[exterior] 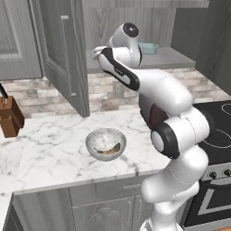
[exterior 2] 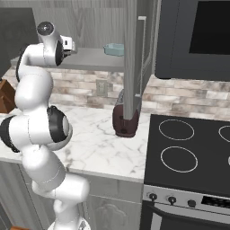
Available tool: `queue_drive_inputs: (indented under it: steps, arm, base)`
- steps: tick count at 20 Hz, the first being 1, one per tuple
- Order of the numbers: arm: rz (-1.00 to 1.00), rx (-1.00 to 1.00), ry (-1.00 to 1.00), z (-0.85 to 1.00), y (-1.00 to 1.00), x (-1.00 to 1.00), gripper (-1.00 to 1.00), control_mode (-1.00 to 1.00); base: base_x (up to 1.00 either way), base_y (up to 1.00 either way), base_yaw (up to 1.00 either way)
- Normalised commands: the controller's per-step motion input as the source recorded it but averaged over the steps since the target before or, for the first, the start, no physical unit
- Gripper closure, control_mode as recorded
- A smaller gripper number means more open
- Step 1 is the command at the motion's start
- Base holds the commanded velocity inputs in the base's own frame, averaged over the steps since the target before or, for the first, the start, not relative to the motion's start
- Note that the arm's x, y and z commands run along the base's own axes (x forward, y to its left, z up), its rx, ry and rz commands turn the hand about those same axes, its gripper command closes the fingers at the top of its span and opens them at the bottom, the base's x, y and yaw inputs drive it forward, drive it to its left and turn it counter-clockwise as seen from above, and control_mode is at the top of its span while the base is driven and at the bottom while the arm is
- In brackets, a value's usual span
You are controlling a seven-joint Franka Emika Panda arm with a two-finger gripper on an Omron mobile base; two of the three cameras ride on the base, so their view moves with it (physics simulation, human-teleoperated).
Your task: Open the cabinet. Pick the banana and apple from the cabinet and place them into the bowl. Then close the cabinet.
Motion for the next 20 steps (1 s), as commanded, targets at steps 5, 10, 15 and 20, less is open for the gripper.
queue_drive_inputs:
  steps: [5, 10, 15, 20]
  arm:
    - [0.00, 0.00, 0.00, -0.02, 0.10, 0.27, -1.00, -1.00]
    - [0.00, 0.01, 0.00, -0.02, 0.00, 0.24, -1.00, -1.00]
    - [-0.01, 0.00, 0.00, -0.05, 0.00, 0.20, -1.00, -1.00]
    - [0.00, 0.00, 0.01, -0.12, 0.03, 0.16, 1.00, -1.00]
  base:
    - [0.00, 0.00, 0.00]
    - [0.00, 0.00, 0.00]
    - [0.00, 0.00, 0.00]
    - [0.00, 0.00, 0.00]
